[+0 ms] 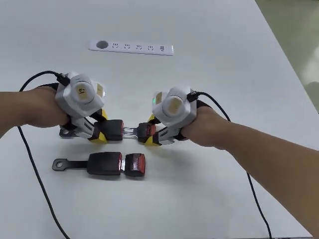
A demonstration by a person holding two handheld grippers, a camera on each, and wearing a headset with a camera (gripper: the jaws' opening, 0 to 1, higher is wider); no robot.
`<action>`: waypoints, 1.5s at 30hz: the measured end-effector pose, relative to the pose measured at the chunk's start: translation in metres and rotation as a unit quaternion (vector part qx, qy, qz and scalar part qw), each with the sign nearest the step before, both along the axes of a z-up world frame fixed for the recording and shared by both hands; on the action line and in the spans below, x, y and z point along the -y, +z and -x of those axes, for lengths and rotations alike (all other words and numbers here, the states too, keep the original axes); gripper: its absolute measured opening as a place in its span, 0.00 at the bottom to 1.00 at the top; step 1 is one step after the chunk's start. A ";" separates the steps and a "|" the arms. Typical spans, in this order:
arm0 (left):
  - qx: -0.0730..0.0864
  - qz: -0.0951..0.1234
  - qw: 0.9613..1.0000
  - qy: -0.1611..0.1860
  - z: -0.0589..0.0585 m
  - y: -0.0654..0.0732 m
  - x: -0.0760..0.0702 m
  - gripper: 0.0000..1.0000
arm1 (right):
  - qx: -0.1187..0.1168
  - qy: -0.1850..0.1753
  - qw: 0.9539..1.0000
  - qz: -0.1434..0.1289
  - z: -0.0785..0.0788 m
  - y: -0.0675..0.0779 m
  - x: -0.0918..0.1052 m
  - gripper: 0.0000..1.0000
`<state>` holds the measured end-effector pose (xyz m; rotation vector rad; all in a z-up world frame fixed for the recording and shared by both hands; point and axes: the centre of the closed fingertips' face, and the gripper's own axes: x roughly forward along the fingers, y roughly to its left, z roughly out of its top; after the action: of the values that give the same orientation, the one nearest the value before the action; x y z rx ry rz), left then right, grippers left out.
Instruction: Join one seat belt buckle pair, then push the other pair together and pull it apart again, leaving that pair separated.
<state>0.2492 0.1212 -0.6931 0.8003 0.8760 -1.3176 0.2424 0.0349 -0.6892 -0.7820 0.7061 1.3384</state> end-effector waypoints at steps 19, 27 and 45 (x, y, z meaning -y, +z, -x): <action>0.001 -0.006 1.000 -0.015 0.002 -0.001 0.002 0.33 | -0.011 -0.002 1.000 -0.017 -0.002 0.000 -0.011 0.32; 0.002 -0.006 1.000 -0.020 0.008 0.004 0.006 0.33 | -0.017 0.009 1.000 -0.014 -0.001 0.000 -0.015 0.31; 0.003 0.008 1.000 -0.026 0.011 0.009 0.009 0.32 | -0.023 0.002 0.999 -0.032 0.000 0.001 -0.029 0.31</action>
<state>0.2380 0.1121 -0.6846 0.8186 0.8429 -1.3647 0.2428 0.0641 -0.6878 -0.7035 0.6954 1.3809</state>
